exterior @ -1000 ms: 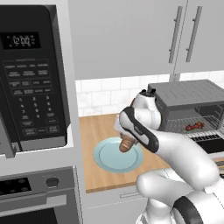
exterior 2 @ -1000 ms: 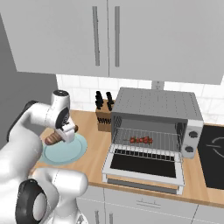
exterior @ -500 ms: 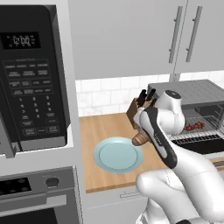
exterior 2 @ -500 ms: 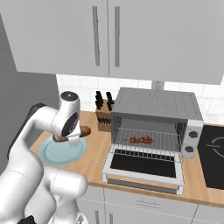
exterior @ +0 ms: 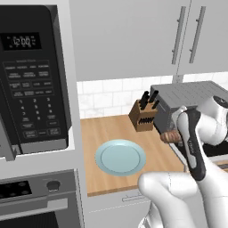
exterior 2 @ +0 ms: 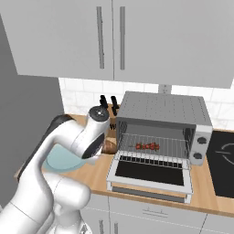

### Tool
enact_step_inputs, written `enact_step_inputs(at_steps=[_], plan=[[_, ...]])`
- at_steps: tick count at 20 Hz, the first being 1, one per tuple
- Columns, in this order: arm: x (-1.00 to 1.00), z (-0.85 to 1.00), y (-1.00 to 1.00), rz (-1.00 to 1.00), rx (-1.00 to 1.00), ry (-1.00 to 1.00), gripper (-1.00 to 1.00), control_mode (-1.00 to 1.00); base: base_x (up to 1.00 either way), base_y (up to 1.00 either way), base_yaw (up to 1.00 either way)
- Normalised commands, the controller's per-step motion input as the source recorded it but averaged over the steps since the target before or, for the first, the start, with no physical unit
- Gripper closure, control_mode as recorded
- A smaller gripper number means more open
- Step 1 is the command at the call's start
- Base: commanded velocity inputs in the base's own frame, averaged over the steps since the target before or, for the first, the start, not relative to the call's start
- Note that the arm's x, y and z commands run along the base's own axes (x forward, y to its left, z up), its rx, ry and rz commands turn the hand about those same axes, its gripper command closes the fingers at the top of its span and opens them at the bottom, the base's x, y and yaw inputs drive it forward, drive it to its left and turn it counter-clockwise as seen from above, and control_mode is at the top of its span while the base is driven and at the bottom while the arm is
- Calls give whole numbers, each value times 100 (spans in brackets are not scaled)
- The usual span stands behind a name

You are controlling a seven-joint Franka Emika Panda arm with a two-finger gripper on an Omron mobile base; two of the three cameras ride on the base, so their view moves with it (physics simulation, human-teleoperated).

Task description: Pick up the kebab skewer and baguette bread, and place them inside the toaster oven. Close the toaster oven door and start by setting the timer.

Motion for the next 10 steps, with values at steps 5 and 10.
enact_step_inputs(at_steps=[5,10], plan=[[6,4,-97,-6,15,0,100,-100,0,0,0],[13,2,-90,2,12,0,100,-100,0,0,0]])
